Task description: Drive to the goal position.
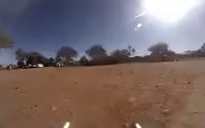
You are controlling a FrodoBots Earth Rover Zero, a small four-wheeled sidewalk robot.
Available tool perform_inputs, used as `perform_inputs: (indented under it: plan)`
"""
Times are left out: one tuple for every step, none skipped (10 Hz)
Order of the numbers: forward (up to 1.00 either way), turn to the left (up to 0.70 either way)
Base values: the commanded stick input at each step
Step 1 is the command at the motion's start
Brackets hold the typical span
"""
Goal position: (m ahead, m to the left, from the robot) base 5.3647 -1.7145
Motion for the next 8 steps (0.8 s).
perform_inputs:
  plan:
    - [0.5, 0.0]
    - [0.5, 0.0]
    - [0.5, 0.0]
    - [0.5, 0.0]
    - [0.5, 0.0]
    - [0.5, 0.0]
    - [0.5, 0.0]
    - [0.5, 0.0]
